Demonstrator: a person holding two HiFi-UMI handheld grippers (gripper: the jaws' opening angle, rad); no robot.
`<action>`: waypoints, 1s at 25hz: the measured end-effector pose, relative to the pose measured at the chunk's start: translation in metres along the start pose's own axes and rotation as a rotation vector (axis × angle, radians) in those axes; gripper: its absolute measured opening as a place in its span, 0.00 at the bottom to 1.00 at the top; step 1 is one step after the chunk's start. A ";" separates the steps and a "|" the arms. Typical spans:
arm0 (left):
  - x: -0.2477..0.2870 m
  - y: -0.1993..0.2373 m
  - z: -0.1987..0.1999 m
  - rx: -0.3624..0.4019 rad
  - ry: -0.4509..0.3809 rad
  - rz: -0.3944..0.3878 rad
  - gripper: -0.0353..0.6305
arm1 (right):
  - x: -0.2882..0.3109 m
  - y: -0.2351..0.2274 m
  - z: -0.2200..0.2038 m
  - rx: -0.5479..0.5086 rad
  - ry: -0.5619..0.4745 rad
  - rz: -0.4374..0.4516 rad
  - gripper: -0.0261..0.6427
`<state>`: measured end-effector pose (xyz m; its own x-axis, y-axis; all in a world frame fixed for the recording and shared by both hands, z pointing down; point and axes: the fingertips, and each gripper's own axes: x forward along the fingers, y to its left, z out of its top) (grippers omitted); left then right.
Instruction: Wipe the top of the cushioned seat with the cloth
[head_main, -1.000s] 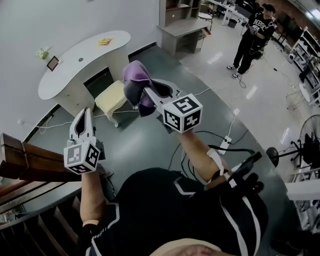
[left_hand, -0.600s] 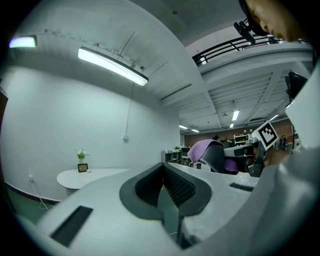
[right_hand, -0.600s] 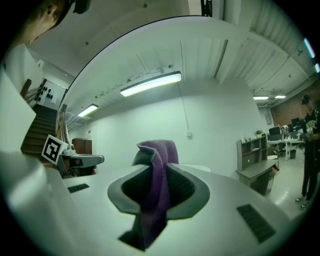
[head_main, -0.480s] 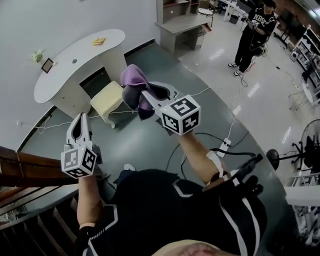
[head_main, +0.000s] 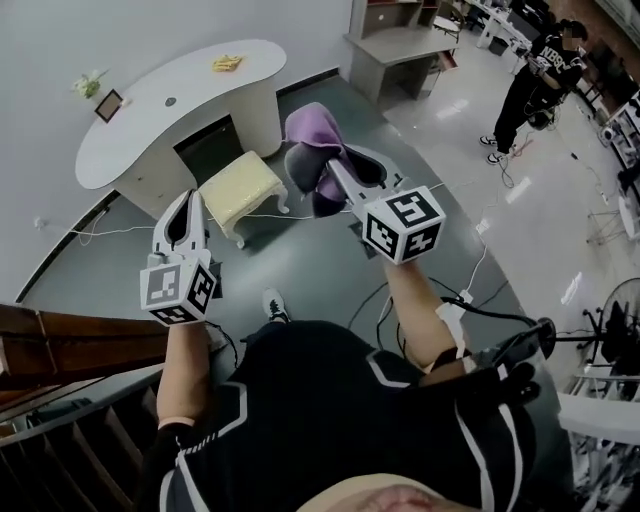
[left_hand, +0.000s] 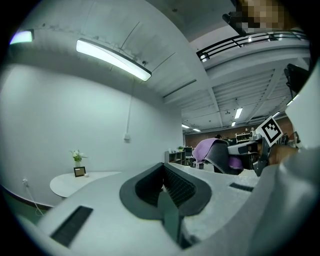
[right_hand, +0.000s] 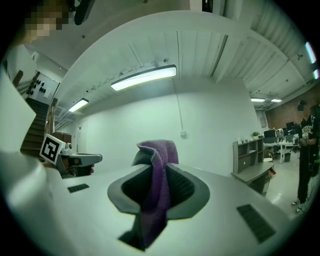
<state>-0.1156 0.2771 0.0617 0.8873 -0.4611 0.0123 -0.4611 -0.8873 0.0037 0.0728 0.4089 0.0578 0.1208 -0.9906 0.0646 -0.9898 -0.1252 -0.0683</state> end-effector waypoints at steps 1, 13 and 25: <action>0.008 0.011 0.000 -0.004 0.002 -0.002 0.06 | 0.013 0.000 0.001 0.002 0.001 0.000 0.17; 0.106 0.156 -0.007 -0.033 0.013 -0.013 0.06 | 0.190 0.006 -0.001 -0.014 0.062 0.015 0.17; 0.124 0.239 -0.027 -0.110 0.005 0.052 0.06 | 0.284 0.026 -0.005 -0.051 0.112 0.087 0.17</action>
<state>-0.1161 0.0078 0.0907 0.8623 -0.5060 0.0204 -0.5049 -0.8558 0.1125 0.0810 0.1245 0.0794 0.0279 -0.9848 0.1714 -0.9991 -0.0331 -0.0275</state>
